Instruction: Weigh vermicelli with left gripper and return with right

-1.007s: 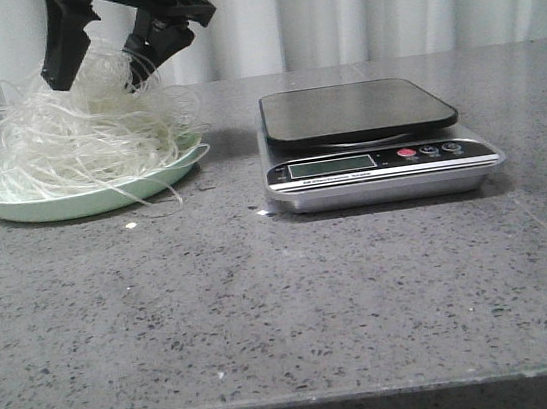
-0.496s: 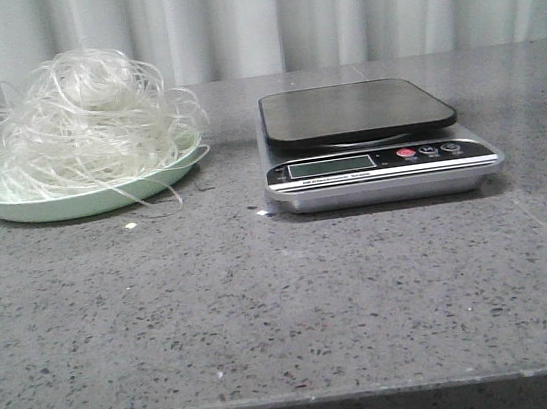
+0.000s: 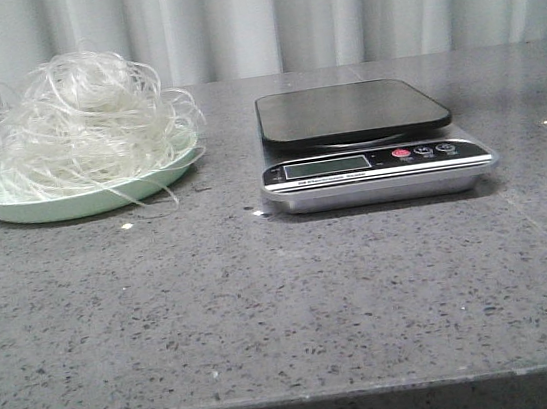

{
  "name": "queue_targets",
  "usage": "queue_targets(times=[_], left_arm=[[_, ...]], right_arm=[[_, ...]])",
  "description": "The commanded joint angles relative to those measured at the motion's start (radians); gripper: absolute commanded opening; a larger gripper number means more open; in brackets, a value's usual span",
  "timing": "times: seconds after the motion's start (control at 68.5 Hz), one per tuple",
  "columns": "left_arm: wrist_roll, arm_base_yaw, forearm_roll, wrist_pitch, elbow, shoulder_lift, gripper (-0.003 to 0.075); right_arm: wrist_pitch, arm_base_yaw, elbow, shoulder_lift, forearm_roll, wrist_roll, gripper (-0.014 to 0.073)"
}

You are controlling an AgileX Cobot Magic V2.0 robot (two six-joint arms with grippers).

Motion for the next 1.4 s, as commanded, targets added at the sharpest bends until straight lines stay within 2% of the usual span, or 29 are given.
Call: queue_targets(times=[0.0, 0.175, 0.321, 0.584, 0.744, 0.89, 1.123, 1.386], left_arm=[[-0.01, 0.0, -0.009, -0.078, -0.028, -0.003, 0.0143], [-0.01, 0.0, -0.009, -0.084, -0.028, -0.003, 0.0143], [-0.01, 0.0, -0.009, -0.096, -0.028, -0.003, 0.0143], [-0.01, 0.0, -0.009, -0.099, -0.028, -0.003, 0.0143], [-0.01, 0.0, -0.009, -0.099, -0.028, -0.003, 0.0143], [-0.01, 0.0, -0.009, -0.099, -0.028, -0.003, 0.0143], [-0.01, 0.0, -0.009, -0.099, -0.028, -0.003, 0.0143], [-0.01, 0.0, -0.009, -0.099, -0.028, -0.003, 0.0143]], right_arm=[[-0.041, -0.024, -0.03, -0.065, -0.012, 0.017, 0.0153], [-0.099, -0.059, -0.019, -0.065, -0.024, 0.023, 0.0153], [-0.196, -0.093, 0.064, -0.083, -0.04, 0.028, 0.0153], [-0.467, -0.127, 0.371, -0.163, -0.047, 0.028, 0.0153], [-0.702, -0.135, 0.632, -0.278, -0.066, 0.028, 0.0153], [-0.849, -0.163, 0.832, -0.388, -0.068, 0.028, 0.0153], [-0.948, -0.23, 1.077, -0.581, -0.067, 0.028, 0.0153], [-0.98, -0.271, 1.26, -0.825, -0.068, 0.027, 0.0153]])
